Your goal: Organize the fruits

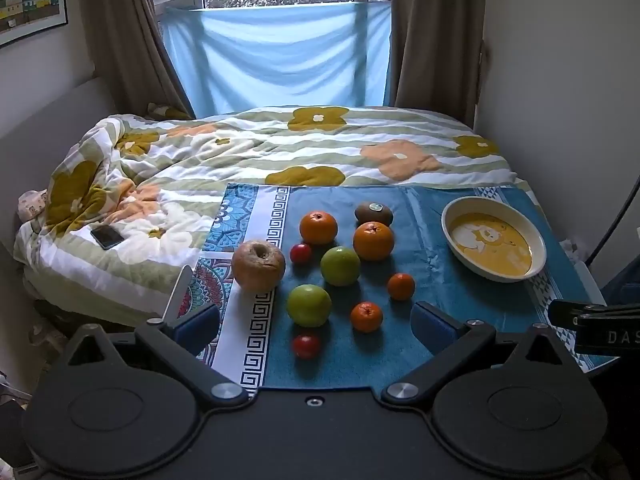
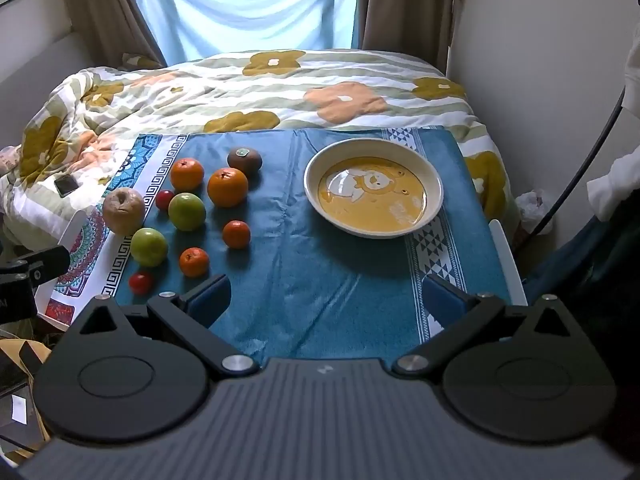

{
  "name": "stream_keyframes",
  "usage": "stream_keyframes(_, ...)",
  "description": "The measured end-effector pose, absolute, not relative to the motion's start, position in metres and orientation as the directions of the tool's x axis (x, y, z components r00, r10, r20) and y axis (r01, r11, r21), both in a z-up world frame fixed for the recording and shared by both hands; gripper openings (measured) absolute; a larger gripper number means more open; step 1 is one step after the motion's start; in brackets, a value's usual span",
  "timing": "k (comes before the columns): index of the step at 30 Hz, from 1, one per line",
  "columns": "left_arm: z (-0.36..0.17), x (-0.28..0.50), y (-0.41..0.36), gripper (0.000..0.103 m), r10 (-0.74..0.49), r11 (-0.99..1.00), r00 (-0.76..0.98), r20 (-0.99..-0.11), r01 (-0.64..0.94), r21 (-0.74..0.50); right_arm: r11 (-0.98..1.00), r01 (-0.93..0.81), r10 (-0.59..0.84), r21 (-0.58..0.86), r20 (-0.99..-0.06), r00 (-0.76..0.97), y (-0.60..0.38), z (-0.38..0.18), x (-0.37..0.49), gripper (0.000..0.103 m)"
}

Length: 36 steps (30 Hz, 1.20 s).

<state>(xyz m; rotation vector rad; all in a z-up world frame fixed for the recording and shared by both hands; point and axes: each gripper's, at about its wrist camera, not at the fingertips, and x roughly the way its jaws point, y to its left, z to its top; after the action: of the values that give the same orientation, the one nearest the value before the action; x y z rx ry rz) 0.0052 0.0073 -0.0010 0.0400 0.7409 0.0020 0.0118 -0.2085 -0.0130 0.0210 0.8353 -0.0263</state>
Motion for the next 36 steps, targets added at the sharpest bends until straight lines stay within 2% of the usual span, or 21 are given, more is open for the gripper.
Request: stream_keyframes(36, -0.004, 0.018, 0.015, 0.103, 0.021, 0.999, 0.734, -0.679, 0.015, 0.047, 1.0, 0.021, -0.005, 0.012, -0.749, 0.663, -0.2, -0.021, 0.027, 0.103)
